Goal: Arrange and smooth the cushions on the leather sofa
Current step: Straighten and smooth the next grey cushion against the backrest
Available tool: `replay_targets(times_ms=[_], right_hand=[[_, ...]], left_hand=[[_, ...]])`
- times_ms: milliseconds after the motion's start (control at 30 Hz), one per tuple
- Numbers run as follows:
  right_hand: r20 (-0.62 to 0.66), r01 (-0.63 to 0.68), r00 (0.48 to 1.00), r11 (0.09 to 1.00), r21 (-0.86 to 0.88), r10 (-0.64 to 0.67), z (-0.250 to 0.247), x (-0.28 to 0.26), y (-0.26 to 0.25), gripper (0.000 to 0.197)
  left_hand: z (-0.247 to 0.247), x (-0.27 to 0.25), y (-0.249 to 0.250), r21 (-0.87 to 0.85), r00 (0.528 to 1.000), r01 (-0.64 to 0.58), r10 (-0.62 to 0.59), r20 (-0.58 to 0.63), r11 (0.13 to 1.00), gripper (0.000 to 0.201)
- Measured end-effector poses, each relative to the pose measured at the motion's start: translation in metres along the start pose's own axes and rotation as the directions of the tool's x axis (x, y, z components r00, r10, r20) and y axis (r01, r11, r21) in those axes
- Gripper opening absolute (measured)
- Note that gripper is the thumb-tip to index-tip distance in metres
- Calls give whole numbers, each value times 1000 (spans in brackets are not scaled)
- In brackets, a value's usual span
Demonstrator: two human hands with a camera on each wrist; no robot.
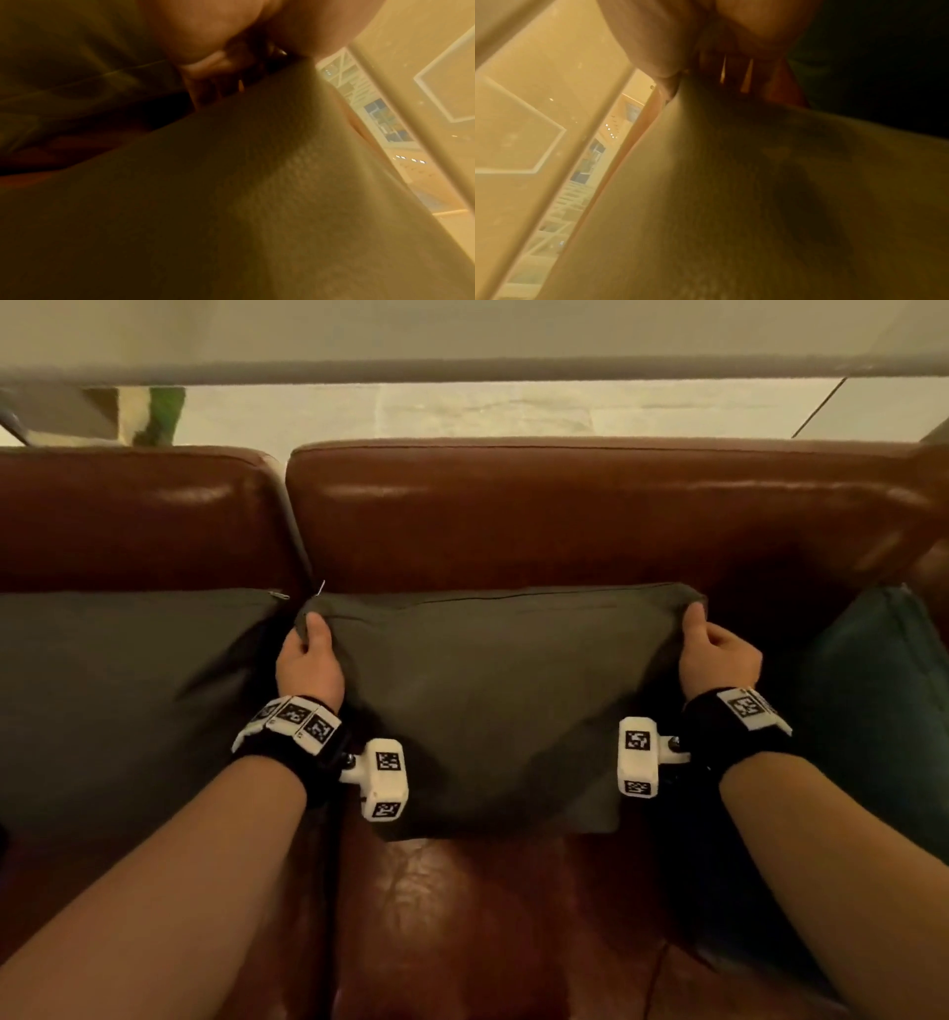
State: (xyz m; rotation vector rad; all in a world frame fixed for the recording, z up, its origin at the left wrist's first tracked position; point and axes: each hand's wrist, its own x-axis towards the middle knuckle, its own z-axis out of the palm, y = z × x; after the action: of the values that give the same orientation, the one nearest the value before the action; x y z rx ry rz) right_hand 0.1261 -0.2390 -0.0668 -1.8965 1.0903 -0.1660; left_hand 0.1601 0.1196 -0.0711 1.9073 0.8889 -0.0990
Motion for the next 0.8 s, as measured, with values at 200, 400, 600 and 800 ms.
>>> replay_targets(times_ms=[200, 400, 600, 800], right_hand=[[-101, -41, 994, 999, -24, 39, -6, 1, -16, 38], [344, 834, 541, 434, -341, -767, 44, -44, -51, 43], [747, 794, 598, 90, -601, -291, 66, -34, -69, 83], [748, 848, 510, 99, -521, -425, 55, -41, -53, 73]], left_hand=[[-11, -17, 17, -1, 965, -176, 172, -196, 984, 30], [45, -70, 41, 533, 545, -798, 715, 439, 281, 58], [49, -27, 43, 638, 619, -761, 431, 657, 120, 86], [31, -31, 30, 602, 557, -798, 420, 716, 31, 86]])
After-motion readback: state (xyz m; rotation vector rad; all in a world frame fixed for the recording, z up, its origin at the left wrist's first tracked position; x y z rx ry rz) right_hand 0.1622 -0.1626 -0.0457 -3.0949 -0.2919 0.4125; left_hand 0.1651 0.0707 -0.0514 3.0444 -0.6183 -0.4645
